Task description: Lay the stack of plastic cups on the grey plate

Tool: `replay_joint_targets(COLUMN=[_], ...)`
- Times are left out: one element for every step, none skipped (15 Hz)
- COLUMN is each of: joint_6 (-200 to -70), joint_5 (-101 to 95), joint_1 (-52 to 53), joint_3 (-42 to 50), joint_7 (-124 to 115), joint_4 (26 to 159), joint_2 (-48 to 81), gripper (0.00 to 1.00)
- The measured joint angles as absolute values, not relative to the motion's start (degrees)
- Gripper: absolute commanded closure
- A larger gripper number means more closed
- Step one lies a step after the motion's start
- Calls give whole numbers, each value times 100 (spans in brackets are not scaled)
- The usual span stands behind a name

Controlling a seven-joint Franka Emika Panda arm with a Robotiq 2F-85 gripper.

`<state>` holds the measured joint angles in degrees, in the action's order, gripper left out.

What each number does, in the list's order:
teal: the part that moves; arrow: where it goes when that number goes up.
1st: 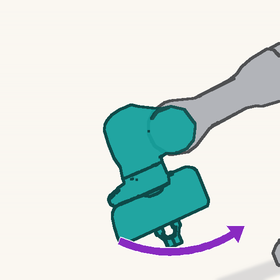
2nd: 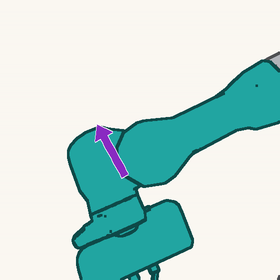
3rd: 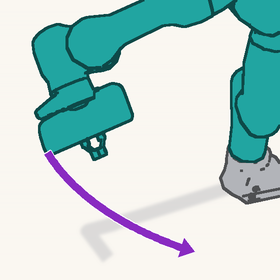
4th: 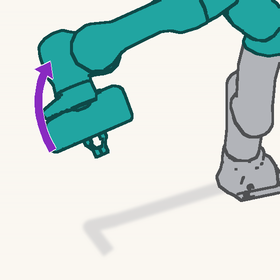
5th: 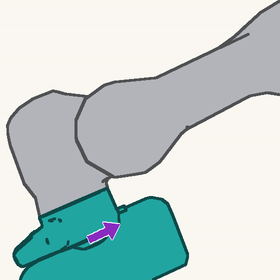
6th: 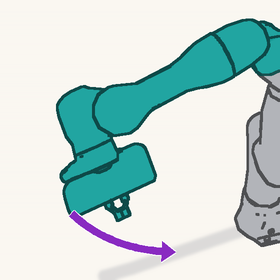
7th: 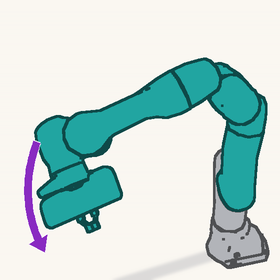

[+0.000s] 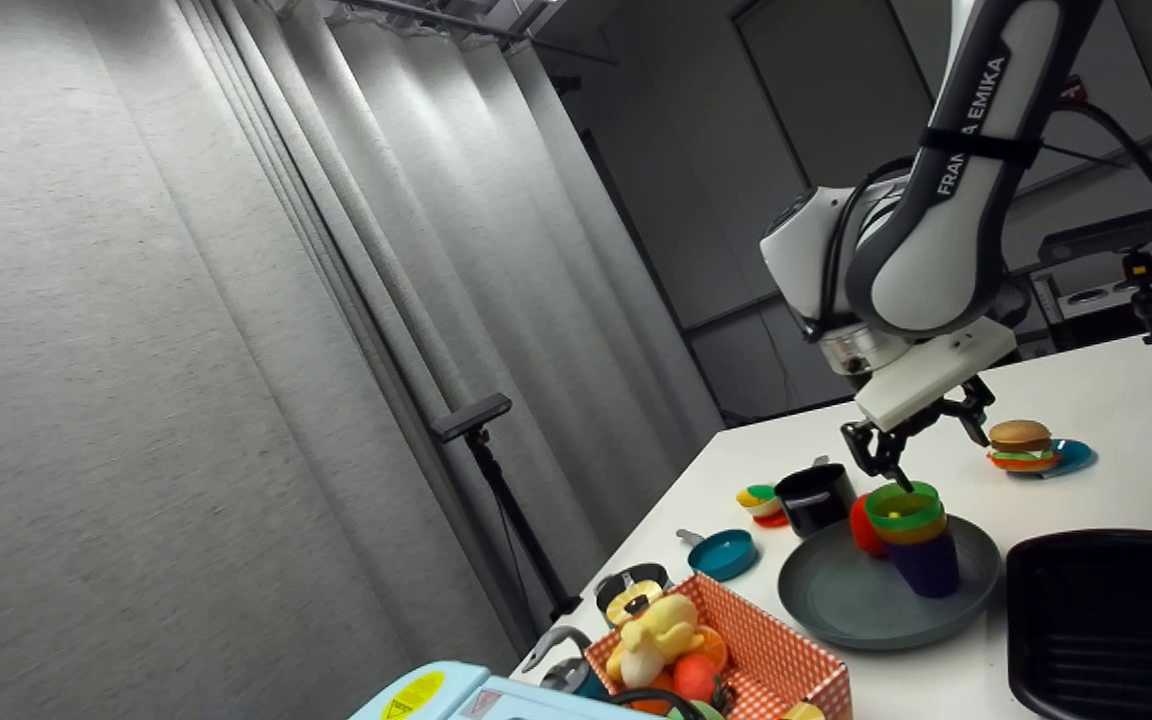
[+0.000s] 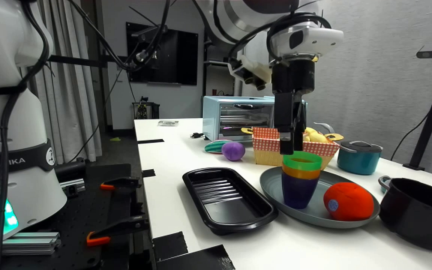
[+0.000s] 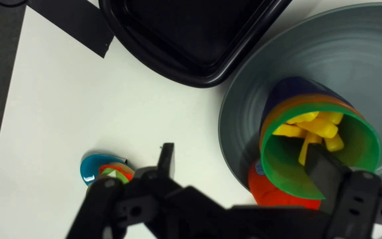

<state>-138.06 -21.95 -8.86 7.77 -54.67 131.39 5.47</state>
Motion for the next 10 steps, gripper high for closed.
replay_joint_targets(joint_6=[-13806,-13806,-13806,-13806,-13806,-13806,-13806,-13806,-13806,-13806], joint_5=[-2202,-2212,-2221,-2231,-2242,-2255,-2267,-2271,-2271,-2271], joint_1=[-886,-886,-886,-886,-885,-875,-858,-836,-812,-787], joint_3=[805,831,853,868,871,871,871,871,871,871], joint_7=[-5467,-5467,-5467,-5467,-5467,-5467,-5467,-5467,-5466,-5466], joint_4=[13115,13094,13086,13085,13085,13085,13085,13085,13085,13085], joint_2=[555,572,599,637,685,736,790,846,902,954], gripper=[0,0,0,0,0,0,0,0,1,25])
